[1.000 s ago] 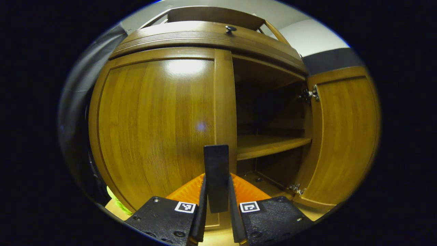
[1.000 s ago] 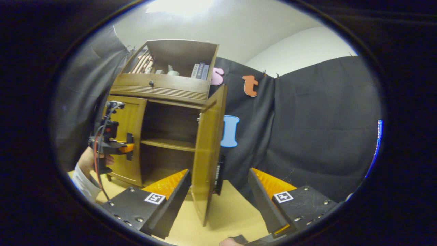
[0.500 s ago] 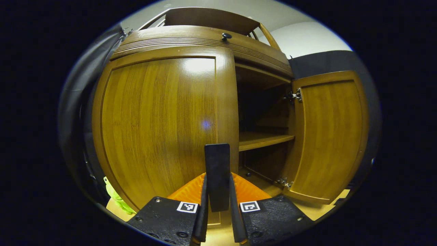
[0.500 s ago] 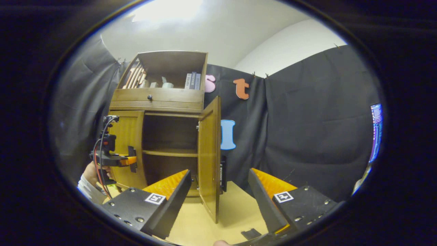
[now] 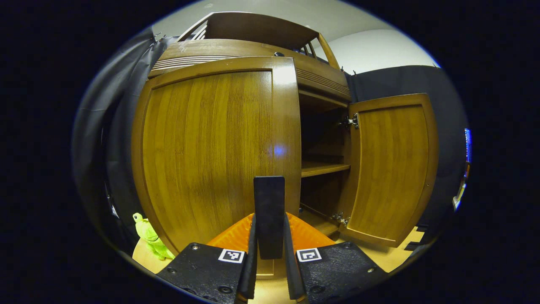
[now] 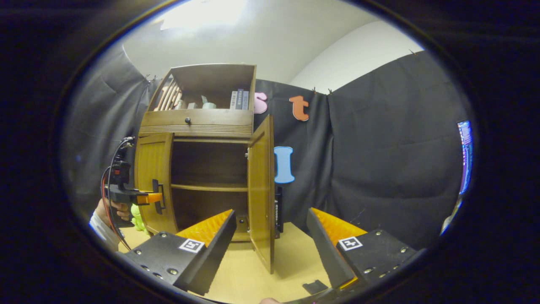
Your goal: Open the right door of the double-door shoe cabinet with the right hand, and open the left door with the left hand.
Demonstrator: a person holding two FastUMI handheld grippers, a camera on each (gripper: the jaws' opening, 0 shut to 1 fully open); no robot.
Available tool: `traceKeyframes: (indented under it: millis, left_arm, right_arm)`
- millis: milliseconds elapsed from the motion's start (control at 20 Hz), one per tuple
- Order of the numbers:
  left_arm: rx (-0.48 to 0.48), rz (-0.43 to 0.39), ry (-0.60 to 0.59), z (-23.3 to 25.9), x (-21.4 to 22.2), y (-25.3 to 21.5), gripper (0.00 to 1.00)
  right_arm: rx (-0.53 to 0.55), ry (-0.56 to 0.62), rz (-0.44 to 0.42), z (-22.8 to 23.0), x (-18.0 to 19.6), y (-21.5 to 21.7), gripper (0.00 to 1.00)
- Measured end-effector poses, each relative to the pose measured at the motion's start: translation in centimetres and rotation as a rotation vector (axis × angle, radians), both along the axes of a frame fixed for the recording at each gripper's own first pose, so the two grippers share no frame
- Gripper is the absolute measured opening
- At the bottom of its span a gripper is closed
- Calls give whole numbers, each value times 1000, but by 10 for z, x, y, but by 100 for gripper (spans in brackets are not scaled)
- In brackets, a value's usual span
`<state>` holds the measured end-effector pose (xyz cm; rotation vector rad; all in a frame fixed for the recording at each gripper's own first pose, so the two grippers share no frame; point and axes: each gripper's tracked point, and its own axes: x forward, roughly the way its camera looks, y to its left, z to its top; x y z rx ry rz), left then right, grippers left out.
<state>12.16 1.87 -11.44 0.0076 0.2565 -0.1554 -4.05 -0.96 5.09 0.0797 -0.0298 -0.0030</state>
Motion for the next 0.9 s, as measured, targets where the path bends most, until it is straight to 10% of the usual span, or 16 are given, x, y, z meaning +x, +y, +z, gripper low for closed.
traceKeyframes:
  millis: [900]
  left_arm:
    - [47, -3, -39, 6, -5, 2, 31]
  right_arm:
    - [-35, 11, 60, -11, 5, 36, 100]
